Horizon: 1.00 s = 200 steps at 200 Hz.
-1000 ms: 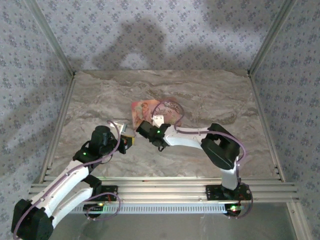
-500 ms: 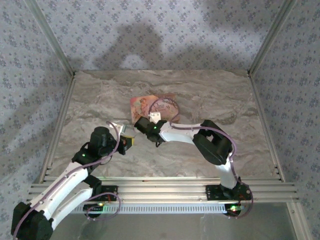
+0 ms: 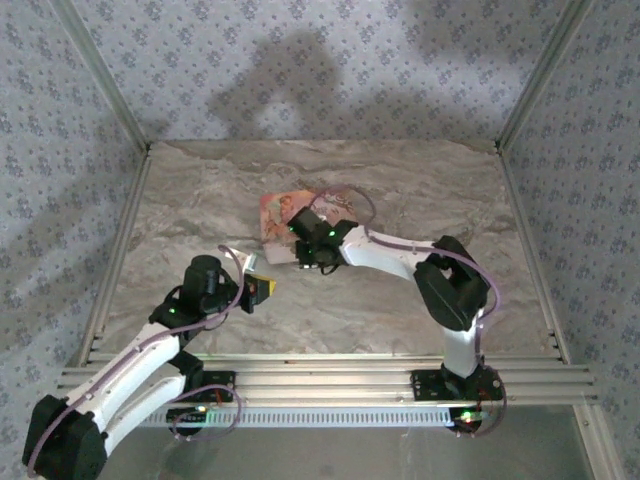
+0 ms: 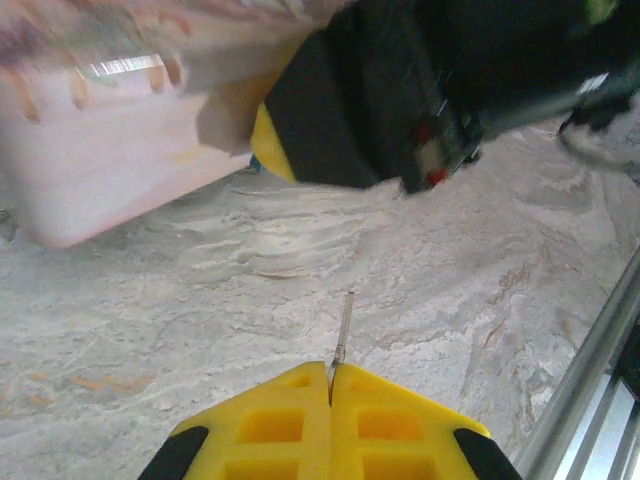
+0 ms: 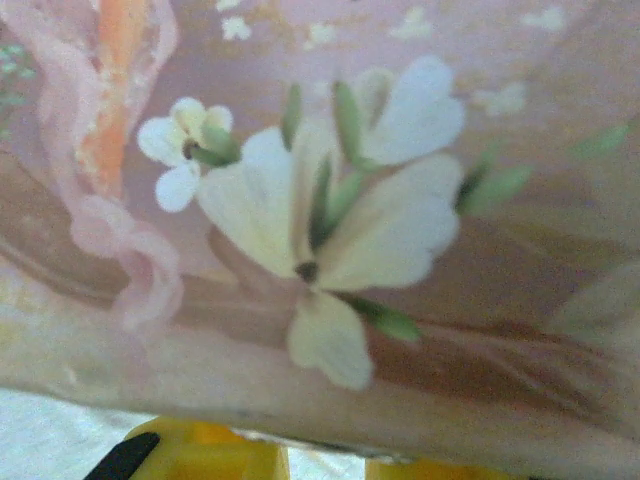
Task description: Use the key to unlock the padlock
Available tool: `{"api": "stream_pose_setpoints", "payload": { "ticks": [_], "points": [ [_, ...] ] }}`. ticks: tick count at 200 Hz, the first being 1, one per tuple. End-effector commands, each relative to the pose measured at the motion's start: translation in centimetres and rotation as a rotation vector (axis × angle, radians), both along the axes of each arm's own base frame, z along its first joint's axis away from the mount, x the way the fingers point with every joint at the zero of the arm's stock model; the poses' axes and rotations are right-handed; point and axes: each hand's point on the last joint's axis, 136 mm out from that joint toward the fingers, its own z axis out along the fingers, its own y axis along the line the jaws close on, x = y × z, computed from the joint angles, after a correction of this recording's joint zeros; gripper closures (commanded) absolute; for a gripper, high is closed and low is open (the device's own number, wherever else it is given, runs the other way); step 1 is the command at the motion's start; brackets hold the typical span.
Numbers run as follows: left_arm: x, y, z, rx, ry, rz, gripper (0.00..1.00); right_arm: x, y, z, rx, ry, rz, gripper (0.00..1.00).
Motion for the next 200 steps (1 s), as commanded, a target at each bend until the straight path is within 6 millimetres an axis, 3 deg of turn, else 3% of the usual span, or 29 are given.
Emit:
{"api": "stream_pose_setpoints", "payload": {
  "ticks": [1, 76, 105, 200],
  "points": [
    [0.2, -1.3, 1.7, -0.061, -0.064, -0.063, 1.00, -1.0, 1.1, 4.3, 0.243, 0.095, 0.052, 1.00],
    [1.5, -3.1, 4.8, -0.137, -0.093, -0.131, 1.00, -0.8, 2.4, 11.2, 0.564, 0.203, 0.114, 1.00],
    [2.6, -2.9, 6.1, -0.179, -0.087, -0.126, 1.00, -0.7, 2.0, 13.6, 0.629, 0.218, 0.140, 1.00],
    [5.1, -2.8, 6.4, -0.186, -0.117, -0.093, 1.00, -0.2, 0.9, 14.8, 0.720, 0.294, 0.135, 1.00]
  ]
}}
